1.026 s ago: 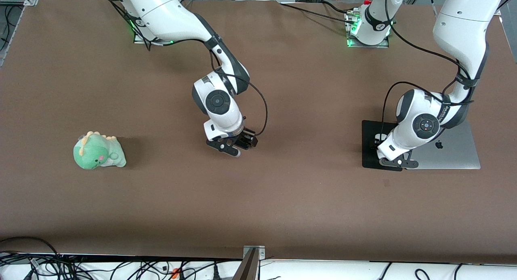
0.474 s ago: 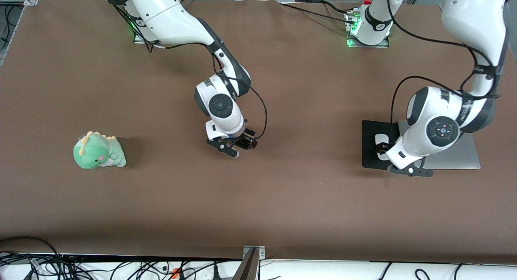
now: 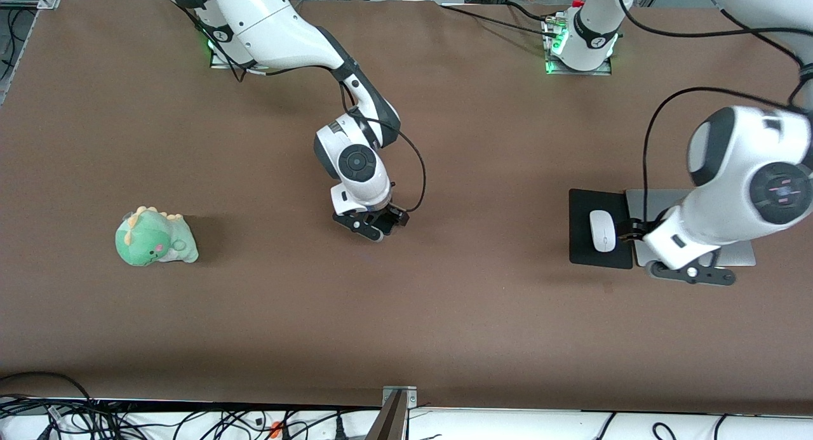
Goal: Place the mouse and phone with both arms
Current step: 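Lower the mouse onto the pad while the right gripper grasps the phone, then lift the phone with the right gripper while the left gripper withdraws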
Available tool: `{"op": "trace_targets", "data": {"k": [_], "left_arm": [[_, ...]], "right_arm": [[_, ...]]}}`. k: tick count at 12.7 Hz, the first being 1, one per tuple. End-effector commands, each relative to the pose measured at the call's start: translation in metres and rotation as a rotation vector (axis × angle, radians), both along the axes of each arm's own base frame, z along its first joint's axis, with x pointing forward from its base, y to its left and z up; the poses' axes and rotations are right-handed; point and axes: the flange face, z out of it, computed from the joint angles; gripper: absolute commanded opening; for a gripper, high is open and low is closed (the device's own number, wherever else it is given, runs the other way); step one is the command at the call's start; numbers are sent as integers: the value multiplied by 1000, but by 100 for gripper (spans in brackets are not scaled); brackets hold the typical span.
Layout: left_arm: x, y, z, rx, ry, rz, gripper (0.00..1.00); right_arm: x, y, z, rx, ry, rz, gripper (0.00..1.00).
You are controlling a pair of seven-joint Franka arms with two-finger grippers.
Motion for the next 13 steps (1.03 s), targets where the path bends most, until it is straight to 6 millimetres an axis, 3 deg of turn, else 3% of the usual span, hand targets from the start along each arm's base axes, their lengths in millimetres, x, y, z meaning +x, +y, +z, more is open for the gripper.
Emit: {"op": "trace_targets", "data": {"k": [1, 2, 3, 5, 6, 7, 8, 10, 13], "left_arm": [[-5, 20, 40, -73, 71, 15, 100], [-9, 33, 50, -96, 89, 37, 100], [-15, 47, 73, -125, 77, 64, 100], [-18, 102, 91, -170, 41, 146, 100], [-22, 107, 92, -178, 38, 160, 100], [-34, 101, 111, -172, 19, 143, 100], [-49, 94, 117, -125, 8, 142, 100], [-87, 118, 116, -88, -72, 197, 100], [-106, 87, 138, -65, -154, 79, 100]], "right_arm": [[-4, 1, -2, 2, 14, -14, 100], [-5, 1, -3, 1, 16, -14, 100], [-5, 0, -7, -3, 20, -14, 100], [-5, 0, -8, -3, 20, -14, 100], [-5, 0, -8, -3, 20, -14, 100], [-5, 0, -8, -2, 19, -14, 100], [-6, -1, -12, -6, 21, -13, 100], [-7, 0, -17, -10, 21, -10, 100], [-7, 1, -17, -12, 20, 5, 91]]}}
